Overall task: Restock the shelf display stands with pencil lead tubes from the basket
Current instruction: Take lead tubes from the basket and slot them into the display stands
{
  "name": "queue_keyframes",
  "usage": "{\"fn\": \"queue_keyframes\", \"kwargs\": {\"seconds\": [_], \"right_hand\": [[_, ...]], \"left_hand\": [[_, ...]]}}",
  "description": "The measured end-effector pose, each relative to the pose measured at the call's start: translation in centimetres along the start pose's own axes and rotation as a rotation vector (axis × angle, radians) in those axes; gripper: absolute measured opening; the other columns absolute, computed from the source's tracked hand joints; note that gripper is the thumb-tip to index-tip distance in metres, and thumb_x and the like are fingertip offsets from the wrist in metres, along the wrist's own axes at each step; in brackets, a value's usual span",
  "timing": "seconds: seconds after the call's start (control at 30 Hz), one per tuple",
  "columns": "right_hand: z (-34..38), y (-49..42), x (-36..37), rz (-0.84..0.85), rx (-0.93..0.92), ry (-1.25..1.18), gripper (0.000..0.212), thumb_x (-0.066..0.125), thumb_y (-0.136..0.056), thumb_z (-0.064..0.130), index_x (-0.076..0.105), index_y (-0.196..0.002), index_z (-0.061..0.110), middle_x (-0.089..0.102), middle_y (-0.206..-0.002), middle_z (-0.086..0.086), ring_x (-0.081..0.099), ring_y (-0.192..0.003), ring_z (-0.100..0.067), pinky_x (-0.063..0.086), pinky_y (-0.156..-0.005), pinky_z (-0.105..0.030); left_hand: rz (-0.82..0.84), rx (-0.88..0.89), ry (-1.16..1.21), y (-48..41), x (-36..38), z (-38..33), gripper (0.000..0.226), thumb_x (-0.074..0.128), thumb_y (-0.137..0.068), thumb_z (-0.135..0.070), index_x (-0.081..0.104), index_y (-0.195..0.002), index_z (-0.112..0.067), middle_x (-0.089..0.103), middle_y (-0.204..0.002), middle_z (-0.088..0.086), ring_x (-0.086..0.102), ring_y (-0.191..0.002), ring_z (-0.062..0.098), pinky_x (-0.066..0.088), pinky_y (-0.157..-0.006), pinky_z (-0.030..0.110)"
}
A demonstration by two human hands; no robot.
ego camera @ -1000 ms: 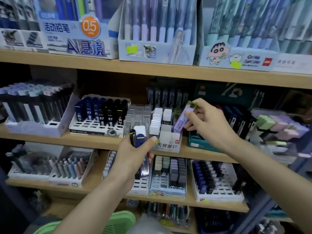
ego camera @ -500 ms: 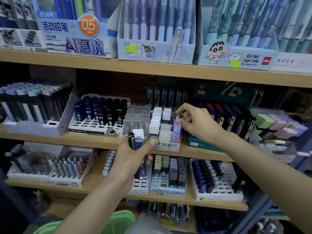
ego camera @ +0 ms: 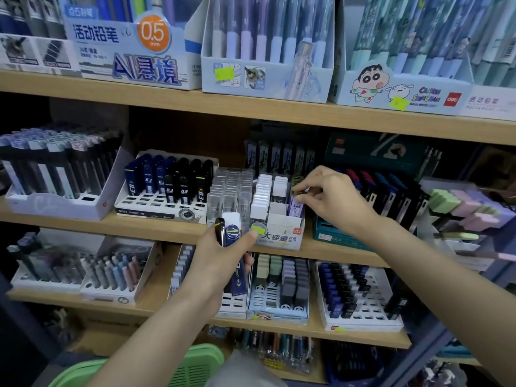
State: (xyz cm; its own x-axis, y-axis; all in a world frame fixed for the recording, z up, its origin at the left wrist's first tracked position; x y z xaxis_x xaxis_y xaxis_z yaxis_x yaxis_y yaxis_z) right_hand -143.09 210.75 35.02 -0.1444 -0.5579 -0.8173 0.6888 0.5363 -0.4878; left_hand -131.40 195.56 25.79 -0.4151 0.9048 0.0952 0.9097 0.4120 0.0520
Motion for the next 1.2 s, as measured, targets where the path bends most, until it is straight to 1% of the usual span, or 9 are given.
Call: {"fn": "queue_keyframes", "kwargs": {"seconds": [0.2,0.33,0.43,0.57,0.67,0.73,0.87,1.1,1.2], "right_hand": [[1.0,0.6,0.3,-0.032,-0.118,0.224,0.027,0.059,-0.092,0.02,0.068,-0.115,0.009,0.054,-0.095,-0.002,0.054,-0.085,-0.018,0.048,-0.07,-0.033],[2.5,1.4,0.8,-0.056,-0.22,0.474,0.03,0.068,-0.085,0.006,0.065,-0.114,-0.001,0.057,-0.093,-0.014,0.056,-0.083,-0.03,0.05,-0.06,-0.036],[4.4,2.3,0.4,-0.089,-0.157,0.211,0.035,0.057,-0.093,0.014,0.055,-0.127,0.007,0.054,-0.104,-0.005,0.055,-0.094,-0.02,0.048,-0.078,-0.03],[8.1,4.2,4.0,0.245,-0.044,-0.237,0.045,0.067,-0.084,0.036,0.053,-0.125,0.023,0.053,-0.105,0.009,0.056,-0.08,-0.005,0.049,-0.078,-0.019],[10.4,5.3,6.8,0.446,-0.08,-0.229,0.073,0.074,-0.073,0.047,0.041,-0.137,0.031,0.047,-0.114,0.009,0.052,-0.083,-0.006,0.048,-0.08,-0.022],[11.6,5.4,7.8,0.49,-0.113,-0.212,0.074,0.075,-0.073,0.046,0.041,-0.137,0.032,0.044,-0.113,0.005,0.047,-0.086,-0.007,0.046,-0.083,-0.024],[13.1,5.0,9.2,0.542,-0.11,-0.205,0.076,0.078,-0.073,0.038,0.04,-0.138,0.031,0.042,-0.111,0.003,0.049,-0.087,-0.01,0.048,-0.084,-0.028],[15.3,4.2,11.8,0.659,-0.036,-0.213,0.083,0.083,-0.07,0.019,0.034,-0.137,0.027,0.045,-0.127,-0.005,0.057,-0.105,-0.023,0.051,-0.088,-0.042],[16.9,3.9,12.6,0.665,-0.09,-0.161,0.089,0.081,-0.071,0.016,0.028,-0.142,0.03,0.044,-0.127,-0.002,0.057,-0.105,-0.023,0.051,-0.075,-0.028]], "left_hand": [[0.027,-0.065,0.068,0.3,0.4,0.3,0.025,0.063,-0.086,-0.033,0.061,-0.091,-0.009,0.057,-0.061,0.001,0.052,-0.047,0.009,0.048,-0.049,0.02],[0.049,-0.195,0.264,0.6,0.7,1.4,0.033,0.058,-0.087,-0.039,0.058,-0.083,-0.006,0.054,-0.063,0.002,0.051,-0.051,0.014,0.047,-0.046,0.021],[0.029,-0.273,0.416,0.6,0.6,1.8,0.035,0.053,-0.09,-0.042,0.056,-0.087,-0.007,0.054,-0.065,0.003,0.049,-0.052,0.015,0.047,-0.046,0.023],[0.0,-0.287,0.461,0.6,-0.3,2.0,0.043,0.048,-0.091,-0.045,0.059,-0.097,-0.004,0.056,-0.067,0.004,0.052,-0.052,0.015,0.049,-0.046,0.024],[-0.003,-0.298,0.401,1.0,-1.3,2.3,0.05,0.044,-0.092,-0.048,0.064,-0.103,-0.004,0.062,-0.067,0.004,0.056,-0.062,0.016,0.049,-0.043,0.023],[-0.001,-0.303,0.387,1.2,-2.0,2.6,0.05,0.043,-0.091,-0.05,0.065,-0.104,-0.007,0.066,-0.068,0.004,0.059,-0.066,0.017,0.051,-0.045,0.024],[0.017,-0.299,0.358,1.6,-3.4,3.1,0.052,0.039,-0.093,-0.05,0.064,-0.11,-0.007,0.068,-0.106,0.019,0.065,-0.089,0.027,0.054,-0.056,0.031],[-0.041,-0.275,0.319,2.0,-6.3,3.4,0.036,0.039,-0.096,-0.043,0.06,-0.108,-0.017,0.071,-0.102,0.012,0.067,-0.091,0.024,0.055,-0.072,0.04],[-0.056,-0.249,0.306,1.9,-7.7,3.4,0.028,0.039,-0.097,-0.04,0.06,-0.098,-0.021,0.071,-0.097,0.007,0.065,-0.093,0.021,0.053,-0.083,0.041]]}}
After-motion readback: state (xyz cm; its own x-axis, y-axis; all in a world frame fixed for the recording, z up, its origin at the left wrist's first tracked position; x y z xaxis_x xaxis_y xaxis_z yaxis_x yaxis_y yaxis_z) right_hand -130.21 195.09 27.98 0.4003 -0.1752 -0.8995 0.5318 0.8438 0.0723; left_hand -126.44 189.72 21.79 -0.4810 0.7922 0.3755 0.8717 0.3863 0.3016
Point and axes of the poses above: each hand's wrist, its own y-axis away from the middle knuckle, its own x-axis out of the palm, z = x × y, the point moved 8 cm from there along -y, towards the middle knuckle
